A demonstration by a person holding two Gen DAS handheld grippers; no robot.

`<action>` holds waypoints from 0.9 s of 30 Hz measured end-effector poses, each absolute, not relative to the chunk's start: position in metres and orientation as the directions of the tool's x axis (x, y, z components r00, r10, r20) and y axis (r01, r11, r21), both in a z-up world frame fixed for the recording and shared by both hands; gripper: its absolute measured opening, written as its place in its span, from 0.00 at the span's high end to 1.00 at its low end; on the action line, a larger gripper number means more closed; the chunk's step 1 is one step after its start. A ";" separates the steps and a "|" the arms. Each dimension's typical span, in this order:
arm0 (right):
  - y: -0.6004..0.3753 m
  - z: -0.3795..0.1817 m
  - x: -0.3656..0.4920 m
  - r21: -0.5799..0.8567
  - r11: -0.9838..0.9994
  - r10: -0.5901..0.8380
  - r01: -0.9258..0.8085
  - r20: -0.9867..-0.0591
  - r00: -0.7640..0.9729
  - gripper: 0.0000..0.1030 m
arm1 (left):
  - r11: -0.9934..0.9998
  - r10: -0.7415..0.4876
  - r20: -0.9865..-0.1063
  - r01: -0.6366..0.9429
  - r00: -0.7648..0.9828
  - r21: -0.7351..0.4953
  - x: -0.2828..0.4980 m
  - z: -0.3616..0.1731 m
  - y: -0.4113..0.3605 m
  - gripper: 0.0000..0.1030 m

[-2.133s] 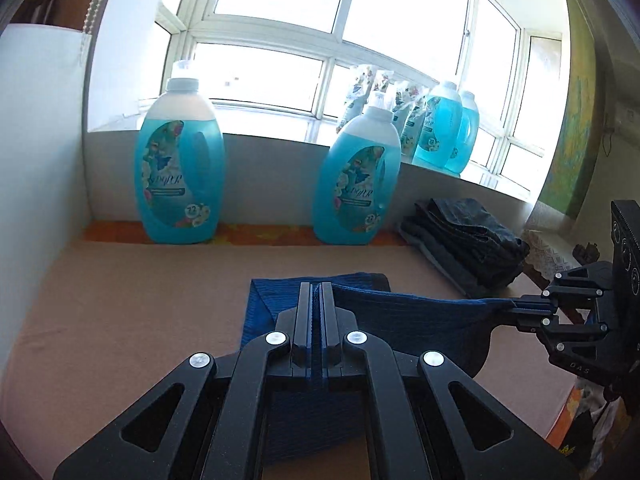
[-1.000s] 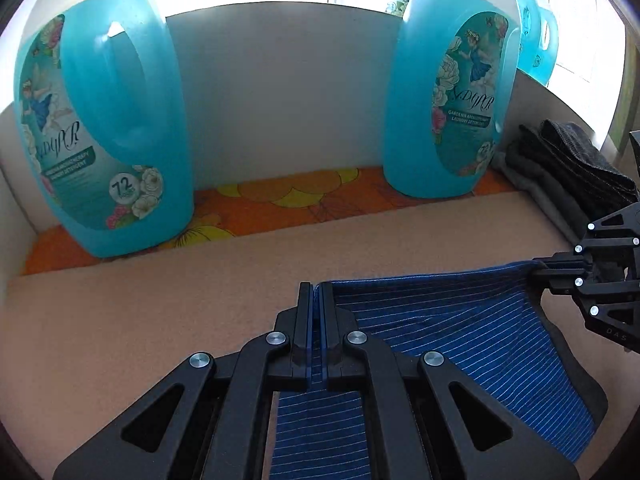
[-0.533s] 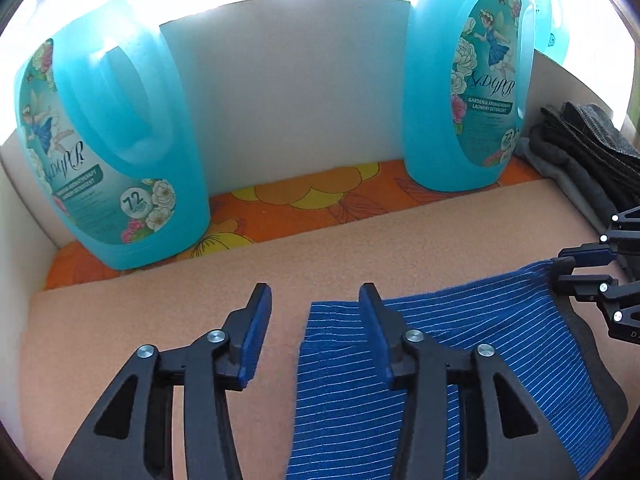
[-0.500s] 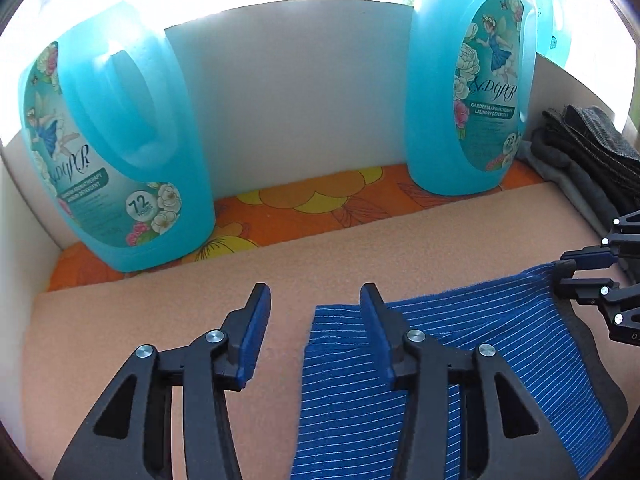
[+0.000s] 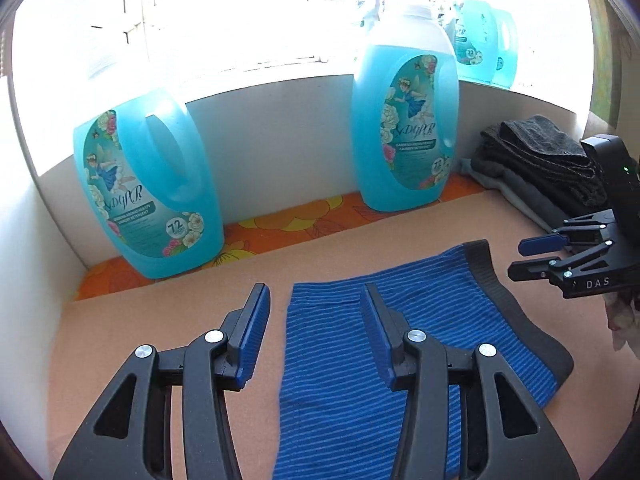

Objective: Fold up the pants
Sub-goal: 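Open both tools and release the folded briefs onto the mat, then grasp the waistband edge of the folded briefs with the left tool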

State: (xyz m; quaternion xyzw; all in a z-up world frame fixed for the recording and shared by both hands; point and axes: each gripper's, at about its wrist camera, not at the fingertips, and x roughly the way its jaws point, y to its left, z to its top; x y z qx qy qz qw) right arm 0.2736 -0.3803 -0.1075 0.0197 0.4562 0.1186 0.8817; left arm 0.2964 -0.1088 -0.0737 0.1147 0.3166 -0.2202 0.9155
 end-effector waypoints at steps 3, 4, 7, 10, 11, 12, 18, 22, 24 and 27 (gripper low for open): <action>-0.390 -0.107 0.267 0.190 0.970 0.243 -0.151 -0.785 0.569 0.51 | 0.849 -0.380 -0.631 0.525 0.676 0.051 0.268 -0.075 -0.114 0.56; -0.394 -0.106 0.265 0.209 0.968 0.252 -0.141 -0.780 0.573 0.51 | 0.842 -0.395 -0.633 0.539 0.666 0.041 0.260 -0.076 -0.116 0.56; -0.403 -0.107 0.261 0.277 0.954 0.289 -0.111 -0.762 0.580 0.51 | 0.809 -0.455 -0.636 0.587 0.623 -0.004 0.239 -0.079 -0.129 0.55; -0.407 -0.112 0.266 0.344 0.936 0.320 -0.073 -0.748 0.582 0.44 | 0.757 -0.514 -0.645 0.652 0.565 -0.032 0.217 -0.084 -0.148 0.55; -0.408 -0.114 0.268 0.358 0.932 0.325 -0.061 -0.746 0.582 0.43 | 0.736 -0.527 -0.650 0.676 0.548 -0.027 0.210 -0.087 -0.157 0.55; -0.408 -0.116 0.271 0.369 0.928 0.327 -0.049 -0.745 0.581 0.43 | 0.714 -0.539 -0.655 0.700 0.530 -0.020 0.204 -0.089 -0.166 0.55; -0.415 -0.132 0.290 0.455 0.891 0.382 -0.007 -0.739 0.554 0.42 | 0.609 -0.550 -0.694 0.792 0.465 0.048 0.179 -0.107 -0.214 0.55; -0.416 -0.142 0.304 0.480 0.877 0.401 0.007 -0.739 0.542 0.43 | 0.583 -0.526 -0.719 0.808 0.453 0.083 0.181 -0.118 -0.230 0.55; -0.416 -0.146 0.309 0.500 0.866 0.419 0.005 -0.732 0.537 0.44 | 0.571 -0.514 -0.730 0.815 0.450 0.099 0.183 -0.123 -0.233 0.55; -0.412 -0.151 0.315 0.522 0.853 0.447 -0.009 -0.720 0.531 0.49 | 0.553 -0.507 -0.742 0.826 0.439 0.110 0.181 -0.130 -0.233 0.55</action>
